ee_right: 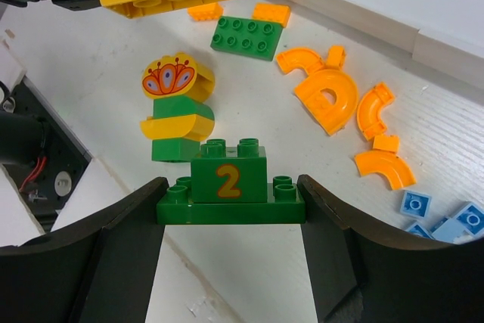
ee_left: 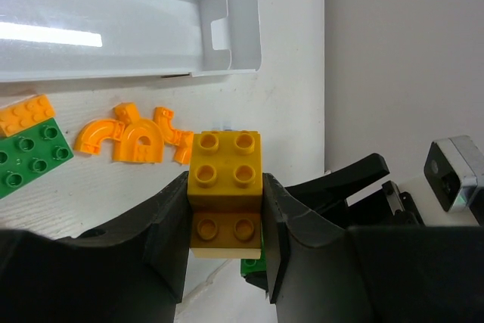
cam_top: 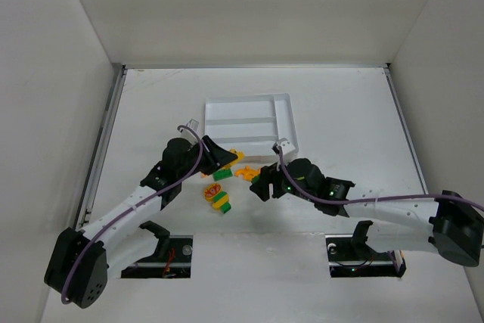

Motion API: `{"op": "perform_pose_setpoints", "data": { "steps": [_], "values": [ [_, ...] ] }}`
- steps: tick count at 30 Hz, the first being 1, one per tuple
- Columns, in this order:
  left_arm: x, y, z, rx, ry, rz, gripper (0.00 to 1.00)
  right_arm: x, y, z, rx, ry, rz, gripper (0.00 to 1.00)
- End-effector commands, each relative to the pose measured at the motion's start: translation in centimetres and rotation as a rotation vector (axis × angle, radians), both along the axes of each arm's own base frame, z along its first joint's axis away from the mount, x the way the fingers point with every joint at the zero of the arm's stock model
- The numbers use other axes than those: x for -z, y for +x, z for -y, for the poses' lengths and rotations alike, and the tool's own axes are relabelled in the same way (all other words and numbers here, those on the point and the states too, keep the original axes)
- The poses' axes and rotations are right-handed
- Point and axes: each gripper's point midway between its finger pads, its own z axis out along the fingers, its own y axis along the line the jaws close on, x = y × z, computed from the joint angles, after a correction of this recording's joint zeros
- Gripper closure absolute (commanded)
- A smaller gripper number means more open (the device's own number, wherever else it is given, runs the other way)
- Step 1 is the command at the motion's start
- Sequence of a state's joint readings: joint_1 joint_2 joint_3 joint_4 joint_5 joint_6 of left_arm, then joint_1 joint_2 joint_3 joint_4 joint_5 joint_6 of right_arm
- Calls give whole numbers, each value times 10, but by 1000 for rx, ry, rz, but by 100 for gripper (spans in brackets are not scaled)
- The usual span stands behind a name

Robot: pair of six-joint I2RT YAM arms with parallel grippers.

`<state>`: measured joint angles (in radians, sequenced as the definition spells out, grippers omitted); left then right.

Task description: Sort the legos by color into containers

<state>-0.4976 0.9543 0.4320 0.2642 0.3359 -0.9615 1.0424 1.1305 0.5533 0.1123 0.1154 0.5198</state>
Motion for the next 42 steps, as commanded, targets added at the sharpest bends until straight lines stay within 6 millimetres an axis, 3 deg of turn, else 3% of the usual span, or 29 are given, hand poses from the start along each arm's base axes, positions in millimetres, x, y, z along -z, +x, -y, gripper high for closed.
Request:
{"op": "perform_pose_setpoints", "data": {
  "steps": [1,6,10,16,21,23,25,28,31,35,37,42],
  "values": [
    [-3,-1,2,20,8,43,90,-17,15,4,53,43,47,42],
    [8,-12,18,83,44,47,89,-21,35,18,146,43,63,42],
    [36,-33,41,161,159,54,87,-25,45,27,184,51,74,42],
    [82,-50,59,190,287,-6,83,-17,38,29,160,7,62,43],
    [103,-60,65,205,307,-53,82,-13,25,40,177,2,55,43],
    [107,-61,64,203,314,-62,74,-12,18,39,150,0,54,43],
    [105,-59,61,189,309,-58,64,-11,4,33,91,-12,59,43],
    [87,-54,58,168,267,-29,49,-8,-22,21,-24,-50,82,43],
    [67,-51,54,152,215,-5,42,-8,-42,10,-113,-84,117,42],
    [45,-50,44,128,128,-7,41,-4,-45,8,-135,-127,146,42],
    [34,-53,41,128,67,-11,46,-3,-42,8,-134,-143,163,43],
    [4,-73,47,219,-66,1,51,-9,-36,6,-162,-154,238,43]
  ]
}}
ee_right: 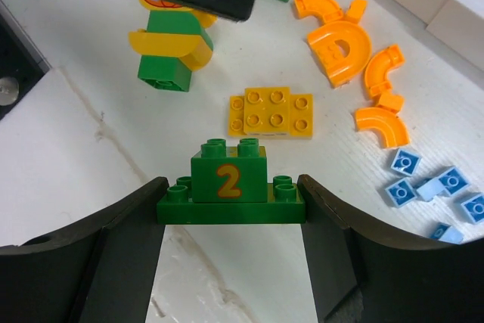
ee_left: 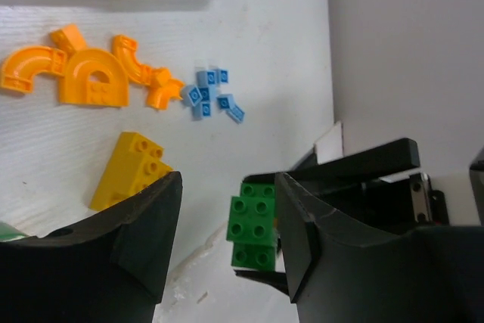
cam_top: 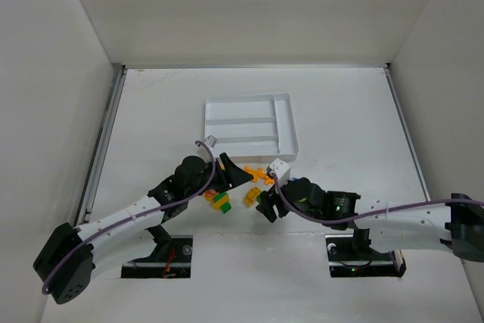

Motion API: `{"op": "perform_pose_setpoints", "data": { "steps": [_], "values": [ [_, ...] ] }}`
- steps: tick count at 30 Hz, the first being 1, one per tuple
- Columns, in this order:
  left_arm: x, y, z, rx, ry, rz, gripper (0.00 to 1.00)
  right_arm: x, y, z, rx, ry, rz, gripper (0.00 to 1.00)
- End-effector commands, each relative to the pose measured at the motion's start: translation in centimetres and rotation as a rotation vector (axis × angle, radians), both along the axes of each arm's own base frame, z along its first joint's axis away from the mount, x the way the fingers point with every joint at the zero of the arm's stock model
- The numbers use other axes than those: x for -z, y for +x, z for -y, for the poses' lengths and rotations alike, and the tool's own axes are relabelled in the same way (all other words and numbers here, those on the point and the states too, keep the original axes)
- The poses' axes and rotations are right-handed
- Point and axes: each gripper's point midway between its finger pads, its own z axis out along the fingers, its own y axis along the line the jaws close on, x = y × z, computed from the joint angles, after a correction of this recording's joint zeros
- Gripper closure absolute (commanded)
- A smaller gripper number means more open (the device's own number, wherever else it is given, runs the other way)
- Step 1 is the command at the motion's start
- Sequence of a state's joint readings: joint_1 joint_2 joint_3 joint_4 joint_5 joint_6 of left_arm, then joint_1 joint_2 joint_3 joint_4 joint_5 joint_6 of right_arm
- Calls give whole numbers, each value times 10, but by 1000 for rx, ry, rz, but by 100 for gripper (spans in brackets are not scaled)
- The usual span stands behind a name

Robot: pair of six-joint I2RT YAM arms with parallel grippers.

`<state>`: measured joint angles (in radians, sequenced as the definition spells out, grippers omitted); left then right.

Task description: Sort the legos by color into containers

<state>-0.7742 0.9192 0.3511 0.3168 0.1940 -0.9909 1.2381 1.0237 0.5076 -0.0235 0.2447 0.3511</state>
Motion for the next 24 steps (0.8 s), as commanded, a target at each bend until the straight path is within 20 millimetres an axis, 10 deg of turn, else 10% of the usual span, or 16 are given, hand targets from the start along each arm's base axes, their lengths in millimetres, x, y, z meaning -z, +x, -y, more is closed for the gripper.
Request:
{"op": "perform_pose_setpoints", "data": {
  "steps": [1,24],
  "values": [
    [-16,-22,8,103,-97,-22,51,-28,14,-8,-13,39,100,43],
    [-26,-41,21,224,-217,-19,46,-48,14,-30,-122,109,47,43]
  ]
}}
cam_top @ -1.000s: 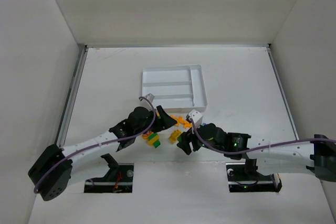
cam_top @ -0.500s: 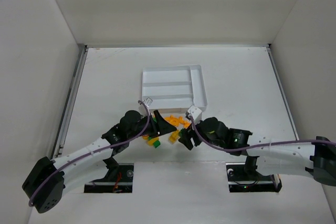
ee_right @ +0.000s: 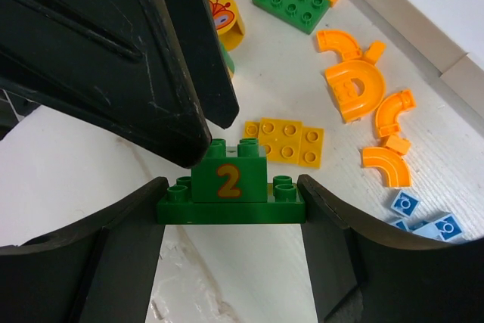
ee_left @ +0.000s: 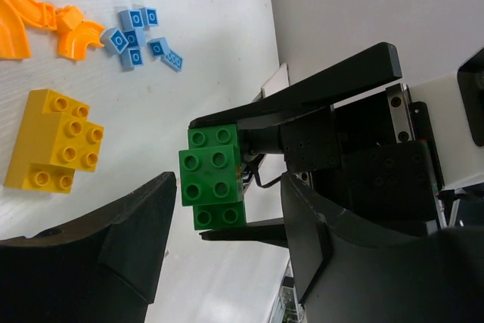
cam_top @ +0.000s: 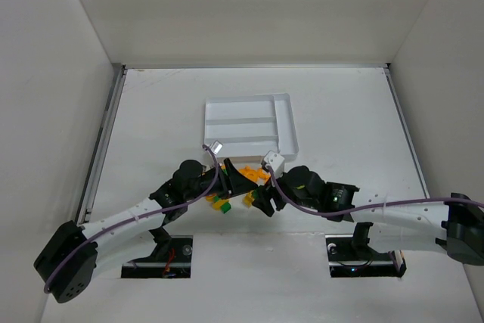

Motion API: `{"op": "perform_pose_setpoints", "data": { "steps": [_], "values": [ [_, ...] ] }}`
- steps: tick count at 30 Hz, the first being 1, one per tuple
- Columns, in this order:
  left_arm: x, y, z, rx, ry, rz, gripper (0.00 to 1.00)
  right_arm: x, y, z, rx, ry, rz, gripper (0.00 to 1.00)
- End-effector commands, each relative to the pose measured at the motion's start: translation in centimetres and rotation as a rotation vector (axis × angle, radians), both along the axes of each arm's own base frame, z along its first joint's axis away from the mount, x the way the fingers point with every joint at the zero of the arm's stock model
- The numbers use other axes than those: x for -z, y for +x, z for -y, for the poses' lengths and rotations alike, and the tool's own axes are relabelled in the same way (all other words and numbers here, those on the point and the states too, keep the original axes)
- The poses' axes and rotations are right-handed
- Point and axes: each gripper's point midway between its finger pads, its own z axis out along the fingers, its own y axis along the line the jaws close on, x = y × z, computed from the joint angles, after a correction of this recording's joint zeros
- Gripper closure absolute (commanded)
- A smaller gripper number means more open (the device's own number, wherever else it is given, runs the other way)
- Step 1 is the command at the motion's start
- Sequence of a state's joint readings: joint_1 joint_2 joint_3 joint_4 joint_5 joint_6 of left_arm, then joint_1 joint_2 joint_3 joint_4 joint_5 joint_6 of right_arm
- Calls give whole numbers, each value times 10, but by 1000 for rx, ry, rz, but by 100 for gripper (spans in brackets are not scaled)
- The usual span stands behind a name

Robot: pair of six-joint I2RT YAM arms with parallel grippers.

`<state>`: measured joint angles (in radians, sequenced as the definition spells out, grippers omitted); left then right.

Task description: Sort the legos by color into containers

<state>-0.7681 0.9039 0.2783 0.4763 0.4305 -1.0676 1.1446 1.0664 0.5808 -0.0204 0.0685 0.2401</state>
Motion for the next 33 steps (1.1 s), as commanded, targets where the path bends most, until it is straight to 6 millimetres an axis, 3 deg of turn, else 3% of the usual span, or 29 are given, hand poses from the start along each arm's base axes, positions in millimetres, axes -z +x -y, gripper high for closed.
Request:
{"op": "perform_pose_setpoints", "data": {
  "steps": [1,7,11,23,33],
  "values": [
    [-10,-4,6,29,-57,21,46,-31,4,-17,-9,104,31,43],
    [1,-2,8,15,-25,-7,47,-35,5,-17,-9,124,42,43],
    [-3,-1,12,19,-37,-8,50,-37,4,-18,-11,141,47,44],
    [1,2,10,-13,-41,-30,77,-29,5,-18,-2,135,43,45],
    [7,27,-12,-115,-5,-14,86,-17,4,-1,45,118,20,46]
  ]
}}
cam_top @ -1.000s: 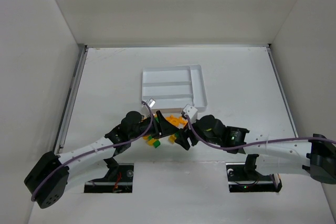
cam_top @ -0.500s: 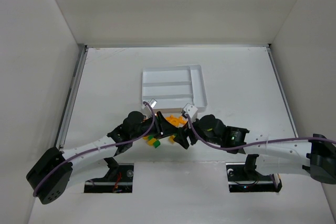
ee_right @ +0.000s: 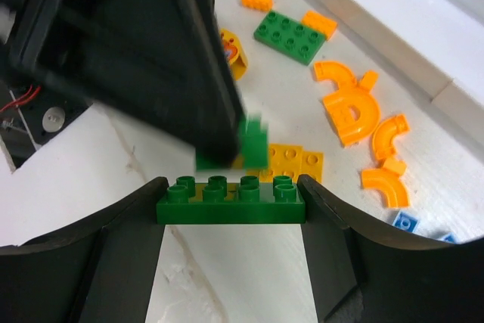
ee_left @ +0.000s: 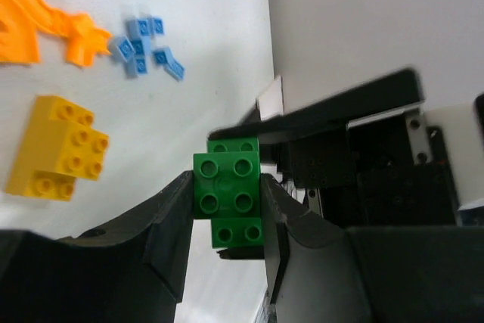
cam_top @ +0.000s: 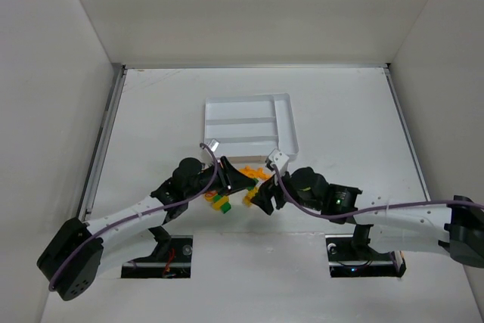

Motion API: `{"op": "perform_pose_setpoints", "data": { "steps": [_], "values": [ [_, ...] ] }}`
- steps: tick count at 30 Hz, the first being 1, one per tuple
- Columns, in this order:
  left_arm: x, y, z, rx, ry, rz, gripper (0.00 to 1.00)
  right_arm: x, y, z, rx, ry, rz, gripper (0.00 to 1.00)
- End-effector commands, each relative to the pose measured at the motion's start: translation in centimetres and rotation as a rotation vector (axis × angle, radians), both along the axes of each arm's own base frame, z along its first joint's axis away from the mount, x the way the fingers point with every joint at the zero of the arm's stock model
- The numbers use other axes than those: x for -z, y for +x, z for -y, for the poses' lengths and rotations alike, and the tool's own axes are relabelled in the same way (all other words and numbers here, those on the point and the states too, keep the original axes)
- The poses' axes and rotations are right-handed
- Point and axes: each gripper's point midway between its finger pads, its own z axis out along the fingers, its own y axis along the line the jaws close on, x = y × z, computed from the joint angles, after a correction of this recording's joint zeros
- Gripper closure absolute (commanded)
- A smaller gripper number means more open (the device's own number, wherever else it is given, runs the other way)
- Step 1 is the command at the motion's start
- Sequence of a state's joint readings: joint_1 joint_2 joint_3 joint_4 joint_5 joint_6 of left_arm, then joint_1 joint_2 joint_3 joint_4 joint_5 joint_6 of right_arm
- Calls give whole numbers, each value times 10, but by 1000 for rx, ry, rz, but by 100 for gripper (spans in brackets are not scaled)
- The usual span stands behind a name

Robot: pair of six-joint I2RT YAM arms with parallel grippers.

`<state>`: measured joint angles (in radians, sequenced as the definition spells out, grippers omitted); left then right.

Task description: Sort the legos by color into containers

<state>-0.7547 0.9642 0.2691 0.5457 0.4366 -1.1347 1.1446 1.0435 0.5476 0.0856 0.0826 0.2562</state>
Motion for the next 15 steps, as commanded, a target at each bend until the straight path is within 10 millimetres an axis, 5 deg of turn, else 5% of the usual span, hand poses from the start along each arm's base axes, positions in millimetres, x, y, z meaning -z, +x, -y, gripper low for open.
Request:
{"op": "perform_pose_setpoints", "data": {
  "steps": [1,10,15],
  "values": [
    [3,25,-17,-101,28,49,86,0,-2,7,27,23,-20,47],
    [3,42,-33,-158,56,66,87,6,7,14,79,-1,-17,50],
    [3,47,-38,-186,76,83,87,-26,68,42,321,33,78,49]
  ]
}}
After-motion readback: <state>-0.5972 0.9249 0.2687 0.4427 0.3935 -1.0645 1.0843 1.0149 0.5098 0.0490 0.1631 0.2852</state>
